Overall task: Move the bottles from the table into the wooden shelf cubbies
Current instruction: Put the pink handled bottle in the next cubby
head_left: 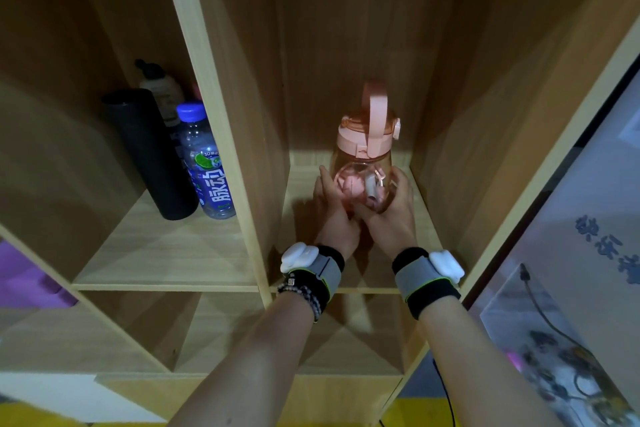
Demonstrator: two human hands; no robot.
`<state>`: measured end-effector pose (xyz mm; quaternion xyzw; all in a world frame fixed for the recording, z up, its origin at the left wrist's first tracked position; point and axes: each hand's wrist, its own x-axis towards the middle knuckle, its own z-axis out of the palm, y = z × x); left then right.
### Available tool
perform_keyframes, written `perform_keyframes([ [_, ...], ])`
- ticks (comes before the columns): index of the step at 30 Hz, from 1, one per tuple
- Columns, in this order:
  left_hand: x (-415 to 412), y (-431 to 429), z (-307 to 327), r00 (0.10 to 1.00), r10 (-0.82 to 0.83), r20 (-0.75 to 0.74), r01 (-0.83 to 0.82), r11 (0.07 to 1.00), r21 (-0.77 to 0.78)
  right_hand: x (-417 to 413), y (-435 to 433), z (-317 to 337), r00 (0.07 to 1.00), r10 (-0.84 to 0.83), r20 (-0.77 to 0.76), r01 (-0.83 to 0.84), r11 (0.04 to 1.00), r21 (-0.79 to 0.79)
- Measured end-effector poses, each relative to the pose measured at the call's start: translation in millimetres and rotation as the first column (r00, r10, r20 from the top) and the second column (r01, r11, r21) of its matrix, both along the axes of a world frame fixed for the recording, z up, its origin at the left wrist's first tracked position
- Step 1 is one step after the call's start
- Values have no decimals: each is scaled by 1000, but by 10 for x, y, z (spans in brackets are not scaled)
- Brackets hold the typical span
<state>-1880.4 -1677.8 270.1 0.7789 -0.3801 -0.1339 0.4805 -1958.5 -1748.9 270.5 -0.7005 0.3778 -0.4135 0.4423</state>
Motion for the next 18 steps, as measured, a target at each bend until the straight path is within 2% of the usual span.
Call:
perform_keyframes([
  [3,-13,8,-15,998,32,-60,-32,999,0,-7,-12,-16,998,-26,-56,29,998,48],
  [12,-46,-1,-5,990,142,18,-142,989,47,-2,4,-45,993,-60,-98,63,998,22],
  [18,-66,0,3,987,120,110,-131,986,103,-4,9,-38,993,-64,-100,65,998,10],
])
